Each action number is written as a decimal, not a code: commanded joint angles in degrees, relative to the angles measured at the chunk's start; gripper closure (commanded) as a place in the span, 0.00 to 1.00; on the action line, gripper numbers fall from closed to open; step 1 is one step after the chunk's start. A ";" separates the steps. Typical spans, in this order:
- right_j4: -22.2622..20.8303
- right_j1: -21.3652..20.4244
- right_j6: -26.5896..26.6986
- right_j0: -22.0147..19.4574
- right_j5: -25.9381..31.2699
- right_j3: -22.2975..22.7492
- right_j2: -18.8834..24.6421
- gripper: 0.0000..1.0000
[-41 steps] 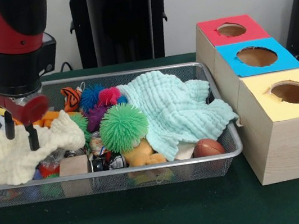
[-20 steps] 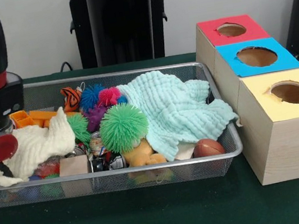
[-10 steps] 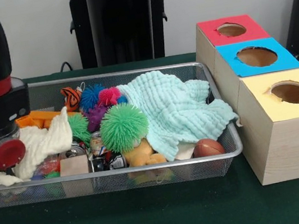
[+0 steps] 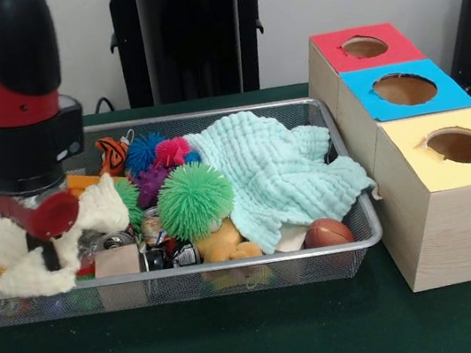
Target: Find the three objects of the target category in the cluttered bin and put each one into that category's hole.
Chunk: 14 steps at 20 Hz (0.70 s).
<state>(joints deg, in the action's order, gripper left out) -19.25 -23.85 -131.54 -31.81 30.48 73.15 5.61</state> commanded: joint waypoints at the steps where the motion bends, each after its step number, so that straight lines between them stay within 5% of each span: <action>1: 2.01 -10.30 -5.11 8.10 10.81 8.08 -3.49 1.00; 14: 10.68 -14.59 -9.62 13.00 20.13 12.25 -6.80 1.00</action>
<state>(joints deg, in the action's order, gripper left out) -12.33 -36.55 -131.54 -19.57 42.62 77.99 0.71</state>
